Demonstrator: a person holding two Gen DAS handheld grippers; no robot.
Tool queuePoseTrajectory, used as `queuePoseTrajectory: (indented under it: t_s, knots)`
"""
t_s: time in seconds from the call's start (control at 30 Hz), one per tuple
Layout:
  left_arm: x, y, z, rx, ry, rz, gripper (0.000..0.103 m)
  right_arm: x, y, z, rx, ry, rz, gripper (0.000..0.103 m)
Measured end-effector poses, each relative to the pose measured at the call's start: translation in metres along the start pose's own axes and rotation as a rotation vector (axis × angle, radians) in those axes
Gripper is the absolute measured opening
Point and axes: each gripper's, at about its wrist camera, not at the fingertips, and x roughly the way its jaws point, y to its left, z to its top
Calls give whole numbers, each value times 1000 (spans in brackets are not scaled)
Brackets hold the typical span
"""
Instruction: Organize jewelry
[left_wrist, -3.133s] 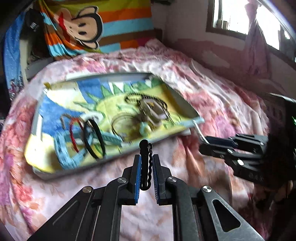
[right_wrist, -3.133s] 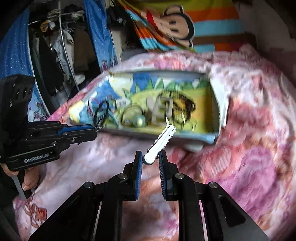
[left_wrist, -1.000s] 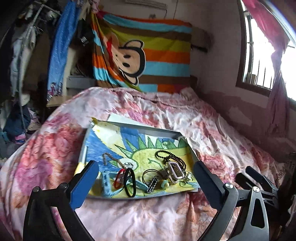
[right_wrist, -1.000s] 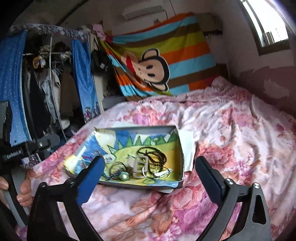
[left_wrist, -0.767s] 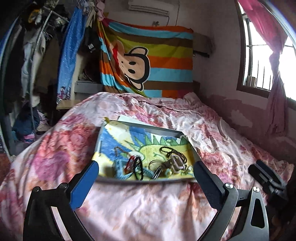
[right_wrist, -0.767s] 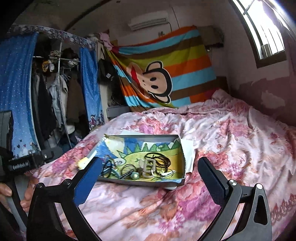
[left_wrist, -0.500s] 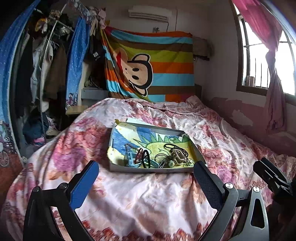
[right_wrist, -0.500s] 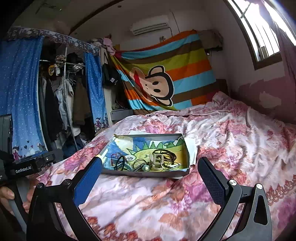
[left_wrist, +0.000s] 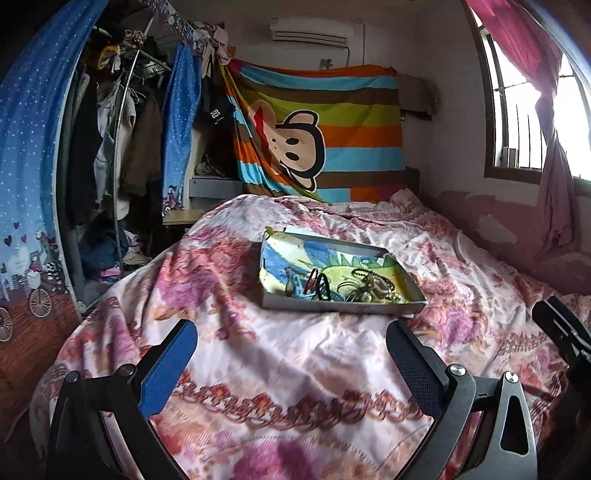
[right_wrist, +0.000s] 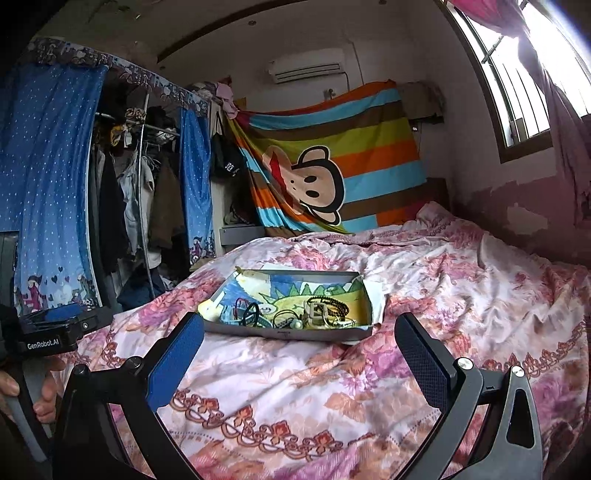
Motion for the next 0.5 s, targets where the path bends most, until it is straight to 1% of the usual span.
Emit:
queuePoseTrajectory:
  t_s: [0.23,0.5]
  knots:
    - [-4,-5,-9,42,3,9,103,-2,5,-4,-25,5,1,101]
    - [0,-8,-14,54,24,21,103,8,8,-11,-44,52,1,101]
